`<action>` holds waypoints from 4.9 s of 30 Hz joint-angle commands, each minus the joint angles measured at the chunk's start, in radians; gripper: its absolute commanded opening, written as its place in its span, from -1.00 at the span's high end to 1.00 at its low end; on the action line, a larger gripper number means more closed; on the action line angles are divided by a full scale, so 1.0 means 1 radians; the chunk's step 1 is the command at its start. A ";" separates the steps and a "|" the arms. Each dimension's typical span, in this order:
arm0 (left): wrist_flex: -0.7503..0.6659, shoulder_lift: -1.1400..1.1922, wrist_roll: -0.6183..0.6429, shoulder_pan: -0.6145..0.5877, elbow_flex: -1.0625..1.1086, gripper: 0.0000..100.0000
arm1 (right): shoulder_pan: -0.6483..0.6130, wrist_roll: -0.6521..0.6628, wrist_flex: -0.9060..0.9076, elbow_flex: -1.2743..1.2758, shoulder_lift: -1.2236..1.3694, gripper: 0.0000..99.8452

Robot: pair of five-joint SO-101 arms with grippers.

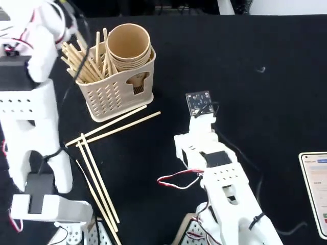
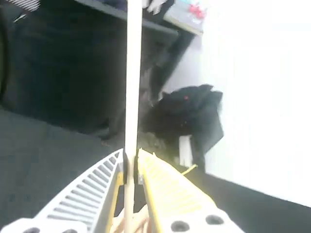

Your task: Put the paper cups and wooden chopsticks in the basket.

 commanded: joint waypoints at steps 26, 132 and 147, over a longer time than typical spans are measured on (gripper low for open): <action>-1.080 -0.750 -0.034 -0.007 1.445 0.94 | -0.014 -0.008 -0.017 -0.005 -0.038 0.57; -0.031 -0.617 0.011 -0.341 1.423 0.94 | -0.009 -0.006 -0.017 -0.005 -0.039 0.57; -0.316 -0.606 0.011 -0.380 0.662 0.94 | -0.009 -0.006 -0.017 -0.004 -0.035 0.57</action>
